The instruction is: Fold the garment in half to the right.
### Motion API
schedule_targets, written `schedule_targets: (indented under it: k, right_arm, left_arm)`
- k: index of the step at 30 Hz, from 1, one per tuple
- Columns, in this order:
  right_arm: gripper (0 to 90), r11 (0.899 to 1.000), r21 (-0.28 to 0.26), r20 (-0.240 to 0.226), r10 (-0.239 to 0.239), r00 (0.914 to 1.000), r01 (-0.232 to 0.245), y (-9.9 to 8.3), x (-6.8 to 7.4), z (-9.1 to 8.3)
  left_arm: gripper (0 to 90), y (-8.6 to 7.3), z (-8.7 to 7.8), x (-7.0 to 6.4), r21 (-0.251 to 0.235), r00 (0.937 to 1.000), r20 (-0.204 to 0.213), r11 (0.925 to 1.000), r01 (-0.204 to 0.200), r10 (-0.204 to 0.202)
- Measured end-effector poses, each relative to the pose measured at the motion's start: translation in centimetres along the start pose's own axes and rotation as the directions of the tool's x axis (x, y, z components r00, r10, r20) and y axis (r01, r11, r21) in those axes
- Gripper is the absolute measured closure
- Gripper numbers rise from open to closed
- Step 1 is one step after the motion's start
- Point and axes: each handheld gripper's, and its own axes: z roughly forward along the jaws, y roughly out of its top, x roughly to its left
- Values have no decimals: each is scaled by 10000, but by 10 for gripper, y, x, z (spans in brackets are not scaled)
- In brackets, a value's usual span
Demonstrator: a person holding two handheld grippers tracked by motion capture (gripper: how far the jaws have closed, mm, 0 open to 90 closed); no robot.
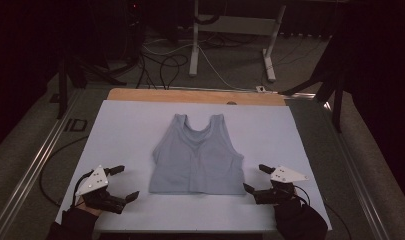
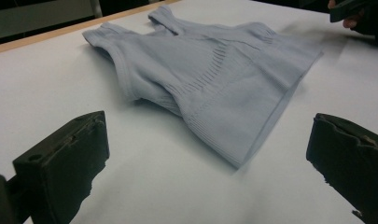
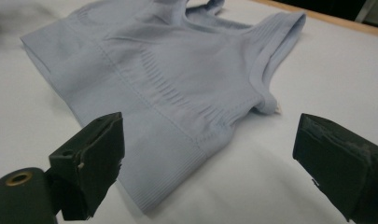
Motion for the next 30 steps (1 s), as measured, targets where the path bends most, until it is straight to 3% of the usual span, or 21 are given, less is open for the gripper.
schedule_targets:
  k: [6, 20, 30]
  right_arm:
    - [90, 9998, 9, 56, -202, 9998, 202, 0, 2, 1]
    - [89, 9998, 197, -319, -36, 9995, 42, 4, 1, 3]
    - [90, 9988, 391, -548, -282, 9981, 303, 6, 7, 10]
  left_arm:
    - [2, 1, -2, 1, -126, 10000, -17, 9999, 25, -25]
    - [2, 5, -1, -4, 154, 9998, 155, 9998, -151, 149]
    - [2, 15, 4, -11, 141, 9983, 544, 9996, -231, 223]
